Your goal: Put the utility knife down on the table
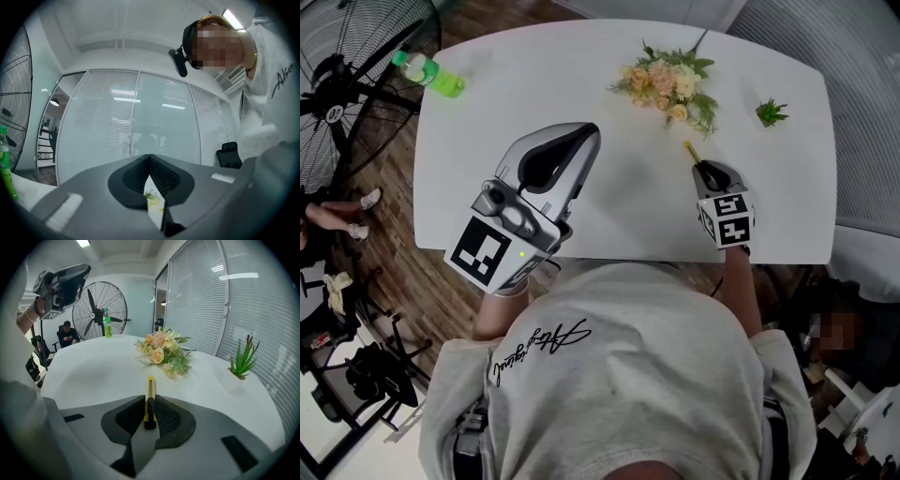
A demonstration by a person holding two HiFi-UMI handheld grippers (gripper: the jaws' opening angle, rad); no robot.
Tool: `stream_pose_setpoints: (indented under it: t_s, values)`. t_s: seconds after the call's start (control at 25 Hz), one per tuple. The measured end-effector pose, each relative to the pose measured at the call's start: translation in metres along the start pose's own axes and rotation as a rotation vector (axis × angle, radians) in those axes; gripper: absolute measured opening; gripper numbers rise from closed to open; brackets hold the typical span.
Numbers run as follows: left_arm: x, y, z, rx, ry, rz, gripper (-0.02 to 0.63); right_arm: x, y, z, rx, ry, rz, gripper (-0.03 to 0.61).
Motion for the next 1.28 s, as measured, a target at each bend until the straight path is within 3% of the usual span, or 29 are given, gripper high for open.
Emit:
stream_pose_setpoints:
  t_s: [0.32, 0.88, 1.04, 1.28]
  values:
    - [0.0, -0.001, 0.0, -0.008, 0.007, 0.002, 0.0, -0.003, -0.002, 0.002, 0.026, -0.044, 0.033, 0.069]
    - [-0.007, -0.005, 0.004, -0.016, 0.004, -0.019, 0.0, -0.002, -0.002, 0.001, 0.006, -0.039, 0.0, 0.072]
    - [-0.011, -0.006, 0.005, -0.012, 0.002, -0.027, 0.0, -0.003, 0.002, 0.001, -0.001, -0.011, -0.012, 0.146]
    - [-0.014, -0.008, 0.006, -0.011, -0.001, -0.038, 0.0, -0.001, 0.017, 0.009, -0.059, 0.001, -0.026, 0.153]
Point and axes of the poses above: the fingertips, and each gripper's own axes: y backward along the fingers, x to its left, z out of its top, the point moved 8 cm from there along y, backward along the fingers, and after that the axes turned 2 degrees about x, right-handed, at the moved point
